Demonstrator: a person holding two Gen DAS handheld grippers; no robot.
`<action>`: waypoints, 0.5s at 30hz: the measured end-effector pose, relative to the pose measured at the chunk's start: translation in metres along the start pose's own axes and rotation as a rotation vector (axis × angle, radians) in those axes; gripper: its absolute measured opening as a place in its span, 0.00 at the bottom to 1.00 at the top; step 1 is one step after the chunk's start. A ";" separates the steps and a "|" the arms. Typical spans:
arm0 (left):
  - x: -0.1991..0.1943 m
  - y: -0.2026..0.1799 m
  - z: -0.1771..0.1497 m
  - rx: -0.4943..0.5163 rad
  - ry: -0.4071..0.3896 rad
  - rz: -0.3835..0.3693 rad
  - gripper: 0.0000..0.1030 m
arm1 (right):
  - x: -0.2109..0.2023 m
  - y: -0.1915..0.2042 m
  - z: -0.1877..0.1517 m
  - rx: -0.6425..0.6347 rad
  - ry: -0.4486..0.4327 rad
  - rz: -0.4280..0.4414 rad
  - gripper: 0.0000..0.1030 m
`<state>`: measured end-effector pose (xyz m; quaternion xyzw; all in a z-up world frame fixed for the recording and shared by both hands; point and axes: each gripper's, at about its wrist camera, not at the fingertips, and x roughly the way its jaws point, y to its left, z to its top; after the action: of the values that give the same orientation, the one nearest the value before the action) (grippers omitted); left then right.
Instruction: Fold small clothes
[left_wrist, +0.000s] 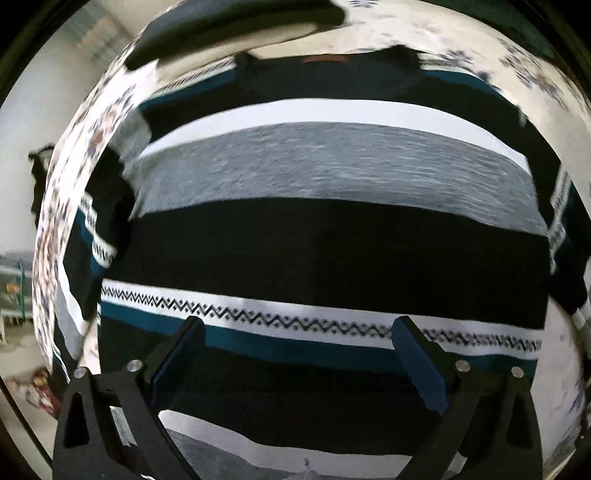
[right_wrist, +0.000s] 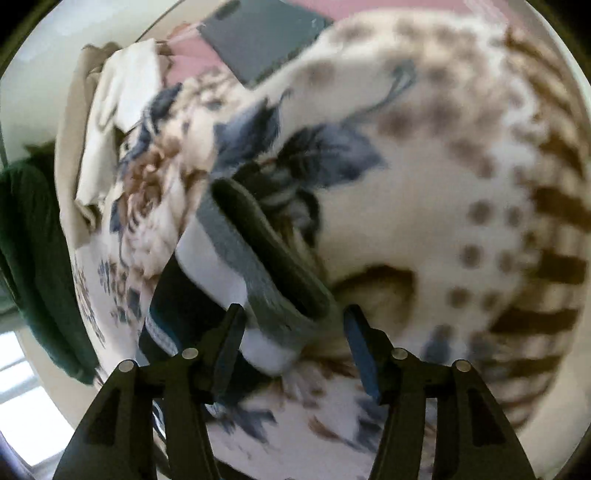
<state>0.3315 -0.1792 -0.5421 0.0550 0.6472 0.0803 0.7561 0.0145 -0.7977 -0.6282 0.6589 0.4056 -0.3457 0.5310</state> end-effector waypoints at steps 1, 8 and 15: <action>0.003 0.007 0.001 -0.019 0.002 0.005 1.00 | 0.002 0.006 -0.001 0.005 -0.045 0.005 0.61; 0.014 0.066 0.002 -0.167 0.006 0.023 1.00 | -0.001 0.096 -0.034 -0.198 -0.174 -0.003 0.10; 0.023 0.155 -0.013 -0.320 0.005 0.056 1.00 | -0.004 0.254 -0.159 -0.691 -0.127 0.018 0.10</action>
<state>0.3146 -0.0226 -0.5369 -0.0483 0.6263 0.2033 0.7511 0.2459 -0.6696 -0.4871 0.4210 0.4589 -0.2234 0.7498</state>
